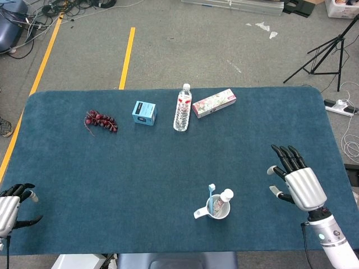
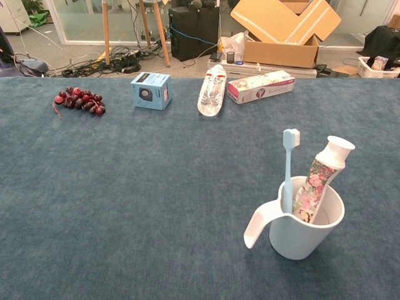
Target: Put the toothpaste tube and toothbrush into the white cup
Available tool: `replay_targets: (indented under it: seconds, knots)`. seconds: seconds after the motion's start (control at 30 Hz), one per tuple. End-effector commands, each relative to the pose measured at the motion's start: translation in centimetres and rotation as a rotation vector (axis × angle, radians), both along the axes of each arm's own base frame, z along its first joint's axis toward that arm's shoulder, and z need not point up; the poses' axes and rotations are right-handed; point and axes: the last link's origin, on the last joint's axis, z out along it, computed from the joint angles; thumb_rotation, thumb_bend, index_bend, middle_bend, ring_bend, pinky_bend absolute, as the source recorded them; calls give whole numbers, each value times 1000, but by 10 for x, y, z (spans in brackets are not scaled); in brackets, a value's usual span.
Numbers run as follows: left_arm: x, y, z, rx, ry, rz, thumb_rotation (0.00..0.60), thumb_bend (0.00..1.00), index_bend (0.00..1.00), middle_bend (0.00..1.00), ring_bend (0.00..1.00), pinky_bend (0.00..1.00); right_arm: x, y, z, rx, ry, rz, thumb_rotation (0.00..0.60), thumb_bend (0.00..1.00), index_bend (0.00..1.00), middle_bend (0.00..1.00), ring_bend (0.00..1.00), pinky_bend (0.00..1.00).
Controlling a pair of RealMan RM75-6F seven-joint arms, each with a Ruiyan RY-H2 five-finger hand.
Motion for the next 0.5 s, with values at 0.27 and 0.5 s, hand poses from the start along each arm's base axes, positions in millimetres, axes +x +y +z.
replay_targets:
  seconds: [0.27,0.5]
  knots:
    - [10,5,7,26,-15,-17,600,0,490,270,206,295,-19,12,5,-72,-22,-69,600,149,458,28,0,57]
    - [11,2,10,41,-20,-17,600,0,490,270,206,296,-32,14,9,-101,-27,-115,600,149,446,28,0,57]
